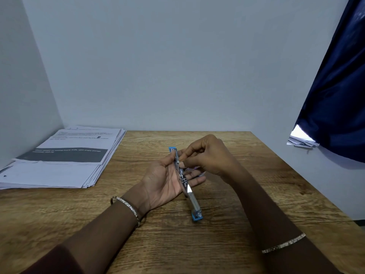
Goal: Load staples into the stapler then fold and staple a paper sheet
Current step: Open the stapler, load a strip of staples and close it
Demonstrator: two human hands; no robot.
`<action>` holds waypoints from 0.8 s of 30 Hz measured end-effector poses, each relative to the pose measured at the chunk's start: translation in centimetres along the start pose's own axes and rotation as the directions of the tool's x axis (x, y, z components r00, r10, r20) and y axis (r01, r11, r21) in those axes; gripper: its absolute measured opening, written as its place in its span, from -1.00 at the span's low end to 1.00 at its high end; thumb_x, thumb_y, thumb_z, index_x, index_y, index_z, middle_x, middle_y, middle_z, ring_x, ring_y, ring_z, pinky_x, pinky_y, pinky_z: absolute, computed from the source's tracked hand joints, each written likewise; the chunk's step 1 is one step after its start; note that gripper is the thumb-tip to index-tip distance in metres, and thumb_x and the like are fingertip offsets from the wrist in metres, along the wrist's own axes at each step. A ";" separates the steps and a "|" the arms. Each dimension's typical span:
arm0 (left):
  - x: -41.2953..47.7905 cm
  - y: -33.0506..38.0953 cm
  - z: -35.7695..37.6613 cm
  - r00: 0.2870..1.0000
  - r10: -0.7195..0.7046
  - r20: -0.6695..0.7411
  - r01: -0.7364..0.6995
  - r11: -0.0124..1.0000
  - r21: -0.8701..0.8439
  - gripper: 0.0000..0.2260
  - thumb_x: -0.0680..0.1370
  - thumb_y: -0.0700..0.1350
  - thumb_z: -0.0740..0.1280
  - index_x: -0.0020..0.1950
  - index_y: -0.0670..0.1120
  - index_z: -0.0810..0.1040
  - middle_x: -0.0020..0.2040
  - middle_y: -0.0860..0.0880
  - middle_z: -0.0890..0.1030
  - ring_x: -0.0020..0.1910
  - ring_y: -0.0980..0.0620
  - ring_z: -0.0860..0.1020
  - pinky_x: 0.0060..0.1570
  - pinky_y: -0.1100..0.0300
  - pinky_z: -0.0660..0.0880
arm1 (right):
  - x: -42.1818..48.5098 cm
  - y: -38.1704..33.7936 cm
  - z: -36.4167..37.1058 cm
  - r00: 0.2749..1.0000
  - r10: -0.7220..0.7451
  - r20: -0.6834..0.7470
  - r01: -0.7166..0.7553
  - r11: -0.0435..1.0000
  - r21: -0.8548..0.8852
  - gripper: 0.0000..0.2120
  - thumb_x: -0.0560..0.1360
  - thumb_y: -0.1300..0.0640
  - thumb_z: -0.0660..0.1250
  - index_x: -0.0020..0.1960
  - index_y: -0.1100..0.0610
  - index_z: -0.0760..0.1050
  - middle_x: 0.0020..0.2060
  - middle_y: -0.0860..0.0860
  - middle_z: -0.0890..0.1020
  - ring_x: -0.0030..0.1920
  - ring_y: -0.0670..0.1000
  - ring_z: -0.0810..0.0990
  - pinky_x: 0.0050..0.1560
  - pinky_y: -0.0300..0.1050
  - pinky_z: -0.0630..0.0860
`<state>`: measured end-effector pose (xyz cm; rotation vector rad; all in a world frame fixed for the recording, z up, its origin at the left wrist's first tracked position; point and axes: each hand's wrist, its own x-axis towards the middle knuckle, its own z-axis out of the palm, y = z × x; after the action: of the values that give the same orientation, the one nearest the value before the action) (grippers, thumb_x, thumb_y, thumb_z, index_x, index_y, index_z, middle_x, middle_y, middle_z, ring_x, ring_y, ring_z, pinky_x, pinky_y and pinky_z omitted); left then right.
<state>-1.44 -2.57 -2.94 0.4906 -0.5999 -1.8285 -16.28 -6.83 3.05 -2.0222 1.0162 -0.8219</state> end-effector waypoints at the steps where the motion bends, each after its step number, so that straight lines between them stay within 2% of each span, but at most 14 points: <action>1: 0.0 0.0 0.0 1.000 -0.011 -0.003 0.011 1.000 -0.001 -0.49 0.68 0.06 0.08 0.54 -0.21 0.33 0.50 -0.34 0.38 0.47 -0.33 0.38 0.39 -0.33 0.34 | 0.0 -0.1 0.1 1.000 -0.015 -0.011 0.015 0.999 -0.040 -0.88 0.28 0.30 0.60 -0.21 0.15 0.75 -0.22 0.04 0.78 -0.18 0.06 0.76 -0.15 -0.09 0.69; 4: -0.2 0.0 0.0 0.999 -0.048 -0.002 0.048 0.999 0.000 -0.50 0.68 0.06 0.08 0.34 -0.28 0.55 0.31 -0.36 0.57 0.33 -0.36 0.53 0.30 -0.34 0.43 | -0.1 -0.7 0.8 0.998 -0.057 -0.030 0.052 0.987 -0.153 -0.84 0.26 0.32 0.55 -0.33 0.06 0.72 -0.39 -0.05 0.73 -0.39 -0.16 0.66 -0.34 -0.29 0.54; 7: -0.2 0.0 0.0 0.998 -0.063 -0.024 0.063 0.998 -0.018 -0.46 0.70 0.07 0.06 0.15 -0.31 0.67 0.17 -0.34 0.66 0.24 -0.35 0.60 0.23 -0.34 0.48 | -0.1 -1.0 1.2 0.997 -0.054 -0.052 0.042 0.978 -0.205 -0.83 0.23 0.31 0.51 -0.38 0.05 0.69 -0.47 -0.07 0.69 -0.44 -0.22 0.59 -0.34 -0.28 0.52; 12: -0.4 0.1 0.2 0.995 -0.068 -0.077 0.067 0.998 -0.016 -0.48 0.71 0.07 0.03 0.31 -0.33 0.52 0.26 -0.37 0.60 0.27 -0.33 0.57 0.22 -0.35 0.46 | -0.1 -1.0 1.7 0.995 -0.071 -0.067 0.050 0.963 -0.264 -0.85 0.27 0.31 0.47 -0.37 0.08 0.69 -0.43 0.00 0.70 -0.34 -0.07 0.67 -0.24 -0.15 0.63; 15: -0.5 0.3 0.5 0.993 -0.065 -0.099 0.061 0.997 -0.041 -0.46 0.71 0.07 0.01 0.37 -0.35 0.47 0.32 -0.37 0.56 0.26 -0.31 0.57 0.19 -0.33 0.49 | -0.2 -0.9 1.4 0.997 -0.070 -0.012 0.064 0.963 -0.261 -0.90 0.35 0.26 0.50 -0.26 0.08 0.74 -0.43 -0.09 0.69 -0.38 -0.19 0.61 -0.27 -0.27 0.56; 18: -0.7 0.3 0.8 0.991 -0.075 -0.109 0.068 0.995 -0.072 -0.45 0.71 0.07 0.01 0.41 -0.36 0.45 0.34 -0.37 0.54 0.27 -0.31 0.56 0.16 -0.30 0.52 | -0.3 -0.6 0.6 0.998 -0.001 0.059 0.012 0.985 -0.174 -0.89 0.39 0.27 0.51 -0.15 0.09 0.76 -0.51 -0.16 0.63 -0.48 -0.26 0.53 -0.37 -0.37 0.46; 20: -0.7 0.4 1.0 0.989 -0.077 -0.126 0.068 0.995 -0.079 -0.46 0.71 0.05 0.03 0.38 -0.36 0.48 0.35 -0.37 0.53 0.28 -0.32 0.55 0.14 -0.30 0.53 | -0.4 -0.4 0.3 0.997 0.039 0.065 -0.033 0.995 -0.091 -0.87 0.40 0.30 0.49 -0.12 0.12 0.75 -0.46 -0.07 0.69 -0.44 -0.20 0.58 -0.34 -0.32 0.48; 22: -0.7 0.4 1.1 0.987 -0.071 -0.145 0.060 0.995 -0.082 -0.48 0.71 0.04 0.06 0.29 -0.38 0.56 0.32 -0.38 0.54 0.25 -0.34 0.57 0.12 -0.31 0.54 | -0.5 -0.3 0.1 0.999 0.041 0.018 -0.040 0.999 -0.019 -0.84 0.42 0.32 0.44 -0.12 0.13 0.75 -0.35 0.11 0.73 -0.35 -0.01 0.67 -0.25 -0.20 0.54; 24: -0.7 0.5 1.2 0.988 -0.063 -0.144 0.053 0.996 -0.071 -0.49 0.71 0.03 0.06 0.29 -0.37 0.56 0.35 -0.39 0.52 0.23 -0.38 0.58 0.13 -0.32 0.53 | -0.4 -0.4 0.0 0.999 -0.004 -0.036 0.004 1.000 -0.004 -0.84 0.44 0.30 0.41 -0.14 0.11 0.74 -0.29 0.17 0.73 -0.25 0.17 0.73 -0.17 -0.05 0.61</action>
<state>-1.57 -1.84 -1.71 0.5967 -0.4271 -1.8426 -16.34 -6.30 3.31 -2.0196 1.0345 -0.8617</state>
